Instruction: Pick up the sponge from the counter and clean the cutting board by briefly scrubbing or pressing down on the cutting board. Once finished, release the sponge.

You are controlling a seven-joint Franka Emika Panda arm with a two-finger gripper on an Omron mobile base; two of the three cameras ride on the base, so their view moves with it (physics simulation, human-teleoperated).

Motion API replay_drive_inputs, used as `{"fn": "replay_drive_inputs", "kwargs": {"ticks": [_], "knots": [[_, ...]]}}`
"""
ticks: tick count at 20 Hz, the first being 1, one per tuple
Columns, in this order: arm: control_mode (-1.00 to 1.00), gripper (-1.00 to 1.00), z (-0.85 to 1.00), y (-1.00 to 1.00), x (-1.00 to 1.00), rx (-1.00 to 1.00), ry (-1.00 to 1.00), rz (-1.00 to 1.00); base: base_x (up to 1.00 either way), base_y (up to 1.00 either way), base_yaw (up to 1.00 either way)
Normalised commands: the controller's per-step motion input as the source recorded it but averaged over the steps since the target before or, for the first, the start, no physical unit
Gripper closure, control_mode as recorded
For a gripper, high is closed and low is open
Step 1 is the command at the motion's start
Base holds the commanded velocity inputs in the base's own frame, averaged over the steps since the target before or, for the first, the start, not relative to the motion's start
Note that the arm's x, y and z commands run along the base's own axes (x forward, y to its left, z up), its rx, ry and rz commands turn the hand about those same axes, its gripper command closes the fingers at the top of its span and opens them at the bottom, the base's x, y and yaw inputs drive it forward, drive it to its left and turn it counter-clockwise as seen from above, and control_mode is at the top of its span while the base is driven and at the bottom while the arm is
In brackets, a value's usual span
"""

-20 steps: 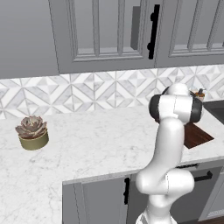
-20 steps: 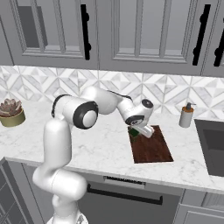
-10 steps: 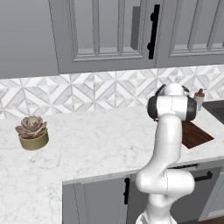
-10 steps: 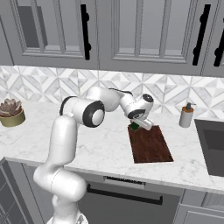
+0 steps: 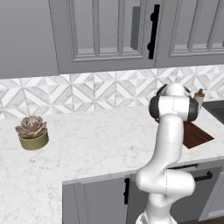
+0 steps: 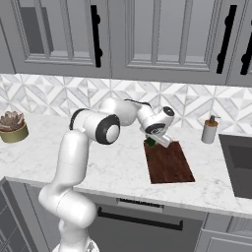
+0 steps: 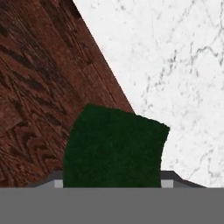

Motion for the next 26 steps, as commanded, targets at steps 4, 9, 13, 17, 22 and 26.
{"fn": "replay_drive_inputs", "kwargs": {"ticks": [4,9,13,17,22,26], "knots": [[-1.0,1.0,-0.49,0.0,-0.57,-0.06,-0.08,0.15,0.0,0.0,0.0],[-1.0,1.0,-0.45,-0.01,-0.61,-0.21,-0.07,0.18,0.0,0.0,0.0],[-1.0,1.0,-0.62,-0.16,-0.64,-0.27,-0.07,0.19,0.0,0.0,0.0],[-1.0,1.0,-0.79,-0.37,-0.51,-0.18,-0.08,0.19,0.0,0.0,0.0],[-1.0,1.0,-0.74,-0.64,-0.49,-0.03,-0.08,0.21,0.0,0.0,0.0],[-1.0,1.0,-0.56,-0.76,-0.85,0.02,-0.03,0.21,0.0,0.0,0.0]]}}
